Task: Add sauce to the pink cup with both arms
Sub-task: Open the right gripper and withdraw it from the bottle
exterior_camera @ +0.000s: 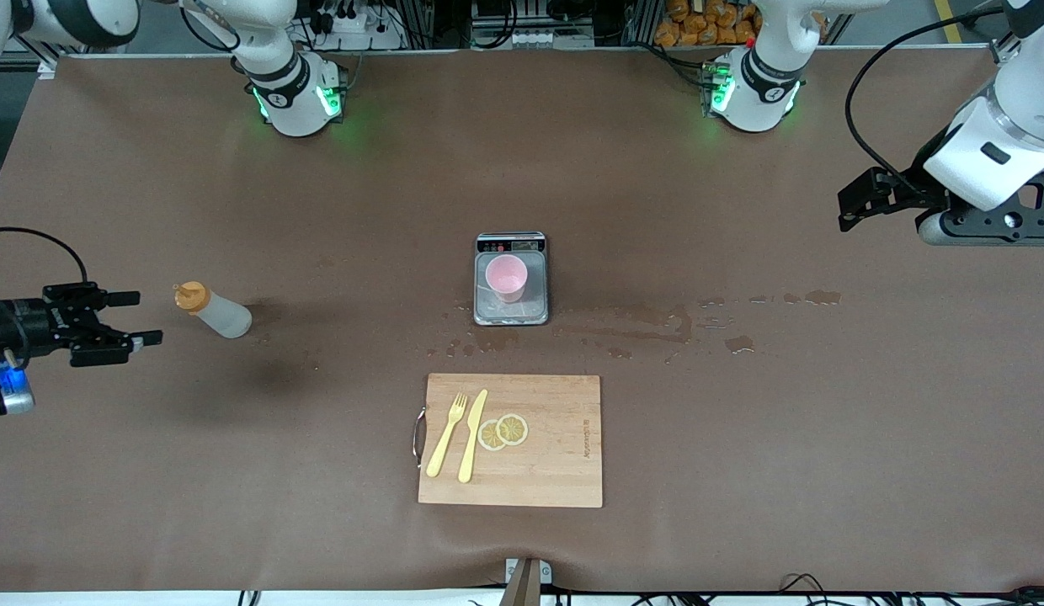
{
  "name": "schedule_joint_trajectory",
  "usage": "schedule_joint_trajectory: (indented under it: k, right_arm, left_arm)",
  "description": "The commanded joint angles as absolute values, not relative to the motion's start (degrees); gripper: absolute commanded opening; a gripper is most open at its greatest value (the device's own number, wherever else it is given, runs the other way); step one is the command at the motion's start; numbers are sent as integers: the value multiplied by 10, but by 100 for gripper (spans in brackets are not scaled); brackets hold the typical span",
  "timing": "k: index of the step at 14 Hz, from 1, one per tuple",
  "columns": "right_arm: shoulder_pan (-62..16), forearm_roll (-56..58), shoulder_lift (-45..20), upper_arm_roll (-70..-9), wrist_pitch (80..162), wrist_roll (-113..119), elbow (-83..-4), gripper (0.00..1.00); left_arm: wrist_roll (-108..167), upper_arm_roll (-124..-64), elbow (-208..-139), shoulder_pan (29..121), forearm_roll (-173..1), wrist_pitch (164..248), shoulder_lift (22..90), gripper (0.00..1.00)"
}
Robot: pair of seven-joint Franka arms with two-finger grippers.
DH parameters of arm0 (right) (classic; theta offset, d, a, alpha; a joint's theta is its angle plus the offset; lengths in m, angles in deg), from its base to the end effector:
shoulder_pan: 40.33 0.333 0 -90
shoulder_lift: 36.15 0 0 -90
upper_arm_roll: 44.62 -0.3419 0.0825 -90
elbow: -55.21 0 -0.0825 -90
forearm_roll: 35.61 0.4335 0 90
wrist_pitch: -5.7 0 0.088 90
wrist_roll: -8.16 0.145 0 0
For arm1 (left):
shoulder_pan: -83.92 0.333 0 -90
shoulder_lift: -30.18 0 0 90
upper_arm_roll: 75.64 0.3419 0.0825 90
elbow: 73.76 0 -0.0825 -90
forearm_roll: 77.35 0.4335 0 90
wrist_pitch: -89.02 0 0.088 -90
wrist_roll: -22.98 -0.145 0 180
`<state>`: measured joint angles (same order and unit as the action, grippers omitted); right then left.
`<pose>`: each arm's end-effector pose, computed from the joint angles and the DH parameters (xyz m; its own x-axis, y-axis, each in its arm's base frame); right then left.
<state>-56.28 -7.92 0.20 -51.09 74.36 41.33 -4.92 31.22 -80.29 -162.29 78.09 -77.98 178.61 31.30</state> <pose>0.7215 -0.0655 0.4494 0.6487 -0.4300 -0.6280 -0.6736 -0.7084 -0.2107 0.5996 -0.1121 0.6133 0.9992 -0.0392 -0.0028 -0.0391 -0.9992 0.0123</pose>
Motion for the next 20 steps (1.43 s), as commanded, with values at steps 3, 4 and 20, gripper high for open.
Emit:
schedule_joint_trajectory:
  k: [3, 4, 20]
  right_arm:
    - [-485, -114, -36, -507, 748, 412, -62, 100]
    - [-460, -124, -46, -505, 756, 414, -62, 100]
    - [-412, -306, -388, -504, 1104, 156, -516, 100]
  left_arm:
    - [309, -806, -1620, 784, -771, 1787, 309, 100]
    - [309, -806, -1620, 784, -771, 1787, 309, 100]
    - [309, -806, -1620, 785, -772, 1787, 310, 100]
